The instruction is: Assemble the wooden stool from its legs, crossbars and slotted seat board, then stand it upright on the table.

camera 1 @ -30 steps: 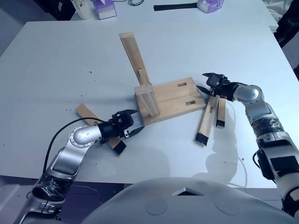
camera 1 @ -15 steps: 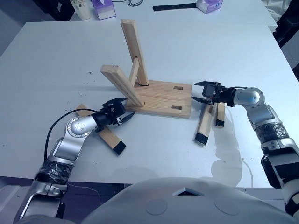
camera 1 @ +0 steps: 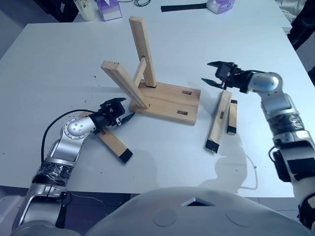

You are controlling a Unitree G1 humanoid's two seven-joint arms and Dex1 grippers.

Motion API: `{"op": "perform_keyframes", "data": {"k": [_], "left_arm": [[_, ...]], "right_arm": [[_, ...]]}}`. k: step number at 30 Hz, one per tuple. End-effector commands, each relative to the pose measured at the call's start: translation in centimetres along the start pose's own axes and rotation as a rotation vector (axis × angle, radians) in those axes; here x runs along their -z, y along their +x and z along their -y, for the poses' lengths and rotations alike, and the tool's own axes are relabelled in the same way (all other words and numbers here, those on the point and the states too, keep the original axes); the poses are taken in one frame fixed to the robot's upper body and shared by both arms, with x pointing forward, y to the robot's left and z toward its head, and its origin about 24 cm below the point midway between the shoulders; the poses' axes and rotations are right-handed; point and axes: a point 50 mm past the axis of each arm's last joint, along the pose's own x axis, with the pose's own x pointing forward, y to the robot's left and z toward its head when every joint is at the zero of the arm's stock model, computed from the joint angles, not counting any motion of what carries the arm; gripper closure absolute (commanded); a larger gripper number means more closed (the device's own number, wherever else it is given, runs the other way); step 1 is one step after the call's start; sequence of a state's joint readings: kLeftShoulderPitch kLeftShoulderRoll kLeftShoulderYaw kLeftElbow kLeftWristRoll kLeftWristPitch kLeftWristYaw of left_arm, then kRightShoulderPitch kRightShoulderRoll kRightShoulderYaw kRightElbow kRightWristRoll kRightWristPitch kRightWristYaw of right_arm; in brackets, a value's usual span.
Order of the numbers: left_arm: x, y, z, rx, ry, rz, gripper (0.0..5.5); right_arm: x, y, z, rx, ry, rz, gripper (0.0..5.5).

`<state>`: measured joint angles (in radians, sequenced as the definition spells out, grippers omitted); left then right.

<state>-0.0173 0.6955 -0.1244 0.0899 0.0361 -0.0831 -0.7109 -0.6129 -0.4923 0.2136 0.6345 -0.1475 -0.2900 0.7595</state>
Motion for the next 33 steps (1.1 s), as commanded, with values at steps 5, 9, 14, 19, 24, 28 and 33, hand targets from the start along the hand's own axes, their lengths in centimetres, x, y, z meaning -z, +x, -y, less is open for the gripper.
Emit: {"op": "perform_keyframes", "data": {"k": [5,9,14,19,24,28,33], "left_arm": [[0.5,0.7,0.0,0.061,0.02,-0.053,1.98],[0.2,1.7,0.1,0.073,0.03,-0.049,1.98],[0.2,3.1,0.4,0.069,0.028,-0.041,1.98],[0.3,3.9,-0.1,0.022,-0.003,-0.031,1.98],[0.3,4.1,0.2,0.018,-0.017,-0.014,1.98],[0.3,4.2,0.7,0.033,-0.017,-0.005,1.98],[0.3,3.7,1.9,0.042,-0.032,0.011,1.98]], "right_arm": [[0.6,4.9,-1.5,0.04,0.011,-0.078,2.69],[1.8,5.0,-4.1,-0.099,-0.017,-0.103,2.69],[3.1,2.7,-5.4,-0.254,-0.041,-0.062,2.69],[2.4,1.0,-5.5,-0.295,-0.046,0.012,2.69],[0.6,0.8,-6.7,-0.32,-0.042,0.082,2.69],[-0.9,0.5,-7.7,-0.336,-0.04,0.123,2.69],[-1.5,-0.1,-9.0,-0.392,-0.056,0.128,2.69]]}}
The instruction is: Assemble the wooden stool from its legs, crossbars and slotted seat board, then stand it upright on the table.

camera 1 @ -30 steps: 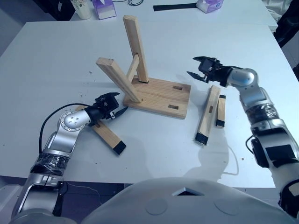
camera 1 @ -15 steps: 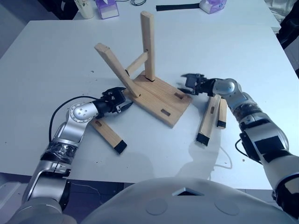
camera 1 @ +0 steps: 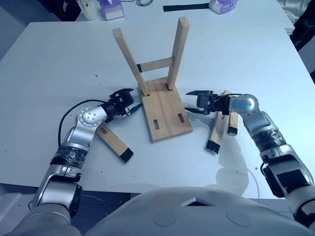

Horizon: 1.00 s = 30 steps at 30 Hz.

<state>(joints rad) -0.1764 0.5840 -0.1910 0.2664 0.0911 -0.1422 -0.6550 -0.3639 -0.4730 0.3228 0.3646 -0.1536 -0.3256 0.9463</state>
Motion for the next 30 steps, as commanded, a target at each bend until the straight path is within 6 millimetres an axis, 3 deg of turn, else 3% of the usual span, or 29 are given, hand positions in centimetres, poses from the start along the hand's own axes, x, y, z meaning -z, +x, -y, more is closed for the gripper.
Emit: {"op": "perform_keyframes", "data": {"k": [1,19,26,30], "left_arm": [[1.2,-0.2,2.6,0.075,-0.041,-0.046,1.98],[0.5,-0.9,2.2,0.116,-0.02,-0.015,1.98],[0.6,-1.7,1.9,0.078,-0.036,-0.018,1.98],[0.7,-2.6,1.3,0.025,-0.056,-0.018,1.98]], "right_arm": [[-0.8,0.2,-0.7,-0.043,-0.013,0.024,2.69],[-2.0,-1.8,-1.0,0.021,-0.003,0.012,2.69],[-3.6,-4.3,0.7,0.162,0.067,0.053,2.69],[-4.5,-6.5,1.9,0.335,0.179,0.068,2.69]]}}
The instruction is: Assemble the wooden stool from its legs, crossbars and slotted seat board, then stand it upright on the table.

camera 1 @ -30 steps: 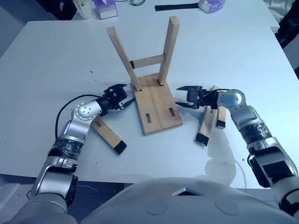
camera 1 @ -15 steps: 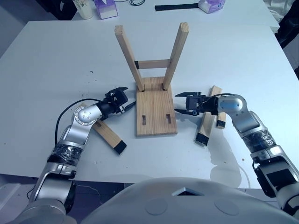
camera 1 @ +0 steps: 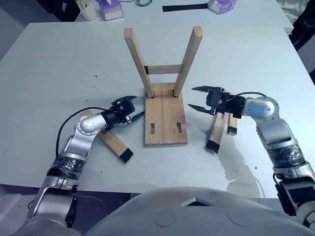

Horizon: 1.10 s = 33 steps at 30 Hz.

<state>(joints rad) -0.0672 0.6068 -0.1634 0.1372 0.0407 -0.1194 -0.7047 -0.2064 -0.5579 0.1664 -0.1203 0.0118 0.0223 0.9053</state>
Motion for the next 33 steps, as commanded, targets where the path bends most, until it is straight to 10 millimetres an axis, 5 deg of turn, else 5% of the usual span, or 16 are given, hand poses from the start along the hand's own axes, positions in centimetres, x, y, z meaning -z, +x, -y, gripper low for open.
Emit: {"op": "perform_keyframes", "data": {"k": [1,7,12,23,33], "left_arm": [[0.9,-1.4,-0.2,-0.041,-0.031,-0.047,1.98],[1.3,-3.2,0.7,-0.139,-0.103,-0.043,1.98],[0.7,-3.7,2.7,-0.218,-0.178,-0.009,1.98],[-0.1,-3.2,4.8,-0.266,-0.237,0.0,1.98],[-0.3,-2.7,6.3,-0.282,-0.273,-0.002,1.98]], "right_arm": [[-1.0,-2.2,1.2,0.185,0.125,0.002,2.69],[0.4,-4.9,-1.3,0.547,0.389,-0.119,2.69],[2.9,-7.8,-1.6,0.789,0.521,-0.277,1.91],[3.8,-7.9,-4.0,0.709,0.652,-0.402,1.91],[4.6,-8.4,-3.8,0.671,0.606,-0.478,1.91]]}}
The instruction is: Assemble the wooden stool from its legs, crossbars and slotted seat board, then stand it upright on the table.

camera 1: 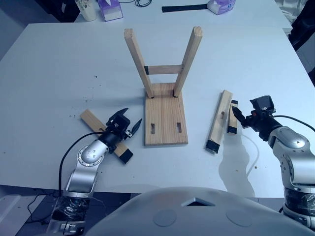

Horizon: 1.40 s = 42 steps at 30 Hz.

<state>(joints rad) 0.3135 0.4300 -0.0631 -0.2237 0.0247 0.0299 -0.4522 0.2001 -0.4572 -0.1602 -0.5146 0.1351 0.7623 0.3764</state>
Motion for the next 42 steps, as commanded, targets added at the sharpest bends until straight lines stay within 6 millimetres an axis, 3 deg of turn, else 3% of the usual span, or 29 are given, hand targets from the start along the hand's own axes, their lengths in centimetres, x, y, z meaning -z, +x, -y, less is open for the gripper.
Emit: {"op": "perform_keyframes", "data": {"k": [1,8,20,27,32,42], "left_arm": [[0.1,0.2,0.3,-0.006,-0.004,-0.011,1.98],[-0.2,0.5,0.6,-0.007,-0.001,-0.002,1.98],[-0.2,0.4,1.7,0.038,0.001,-0.012,1.98],[-0.3,0.1,1.3,0.026,-0.001,-0.015,1.98],[0.2,-0.7,-0.2,-0.016,0.011,-0.035,1.98],[-1.1,-1.4,-1.6,-0.051,0.014,-0.008,1.98]], "right_arm": [[0.0,0.2,0.5,0.007,-0.041,-0.026,1.91],[0.8,0.3,0.6,-0.005,-0.075,-0.091,1.91],[1.9,-0.2,-1.6,-0.111,-0.089,-0.177,1.91],[3.2,-0.4,-1.2,-0.088,-0.044,-0.241,1.91],[4.3,-0.4,-0.2,-0.065,-0.015,-0.279,1.91],[4.3,-0.2,0.0,-0.082,0.01,-0.279,3.48]]}}
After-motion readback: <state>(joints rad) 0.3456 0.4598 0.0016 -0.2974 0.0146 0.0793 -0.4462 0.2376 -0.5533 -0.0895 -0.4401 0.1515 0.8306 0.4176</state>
